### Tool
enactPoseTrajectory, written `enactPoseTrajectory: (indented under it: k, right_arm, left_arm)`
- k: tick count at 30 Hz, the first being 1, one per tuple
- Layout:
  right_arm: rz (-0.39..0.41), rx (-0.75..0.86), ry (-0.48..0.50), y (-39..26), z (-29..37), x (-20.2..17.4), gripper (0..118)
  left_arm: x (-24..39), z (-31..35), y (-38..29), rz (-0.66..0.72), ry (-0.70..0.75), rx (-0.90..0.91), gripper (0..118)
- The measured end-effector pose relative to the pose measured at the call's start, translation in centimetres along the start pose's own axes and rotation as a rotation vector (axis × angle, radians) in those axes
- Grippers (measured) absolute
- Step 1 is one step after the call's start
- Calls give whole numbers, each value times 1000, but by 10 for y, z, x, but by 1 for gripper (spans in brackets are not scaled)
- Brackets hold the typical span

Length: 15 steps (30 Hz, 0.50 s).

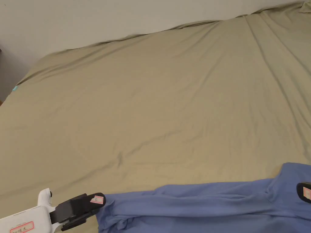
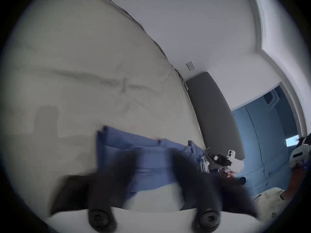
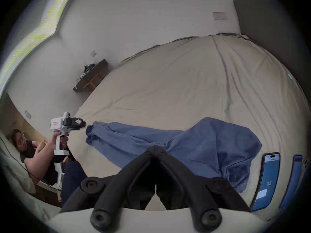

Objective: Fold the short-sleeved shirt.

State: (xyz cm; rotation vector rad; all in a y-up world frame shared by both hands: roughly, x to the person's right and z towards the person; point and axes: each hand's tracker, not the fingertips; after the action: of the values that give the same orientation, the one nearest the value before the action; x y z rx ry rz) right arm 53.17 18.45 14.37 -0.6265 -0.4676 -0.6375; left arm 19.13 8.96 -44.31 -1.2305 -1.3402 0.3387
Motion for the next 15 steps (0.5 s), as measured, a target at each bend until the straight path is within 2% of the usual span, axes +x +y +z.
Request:
enactPoseTrajectory:
  k: [2, 4, 5, 8, 9, 11, 12, 13, 14, 15]
  right_arm:
    - [-23, 11, 3, 3, 0, 1, 2]
    - [-44, 23, 13, 5, 0, 2, 2]
    - [-51, 25, 24, 6, -1, 1, 2]
    - [-58, 34, 67, 7, -6, -1, 2]
    - [-58, 35, 82, 7, -8, -2, 2]
    - [-62, 34, 113, 8, -12, -6, 2]
    - [-62, 31, 123, 7, -13, -8, 2]
    - [-58, 29, 130, 8, -14, -10, 2]
    - [-52, 26, 135, 8, -15, -12, 2]
    - [-42, 21, 138, 9, -16, -14, 2]
  left_arm:
    - [-18, -3, 9, 16, 43, -129, 118]
    - [-23, -14, 10, 1, 66, -174, 118]
    - [11, -31, -8, -30, 81, -210, 118]
    - [45, -60, -29, -149, 72, -305, 118]
    - [3, -60, -9, -191, 71, -269, 118]
    - [-14, -61, 0, -158, -4, -231, 117]
    - [-15, -64, 0, -112, -40, -212, 98]
    - [0, -72, -5, -101, -20, -202, 50]
    - [1, -77, -7, -133, 48, -203, 13]
    - [0, -82, -12, -99, 42, -209, 13]
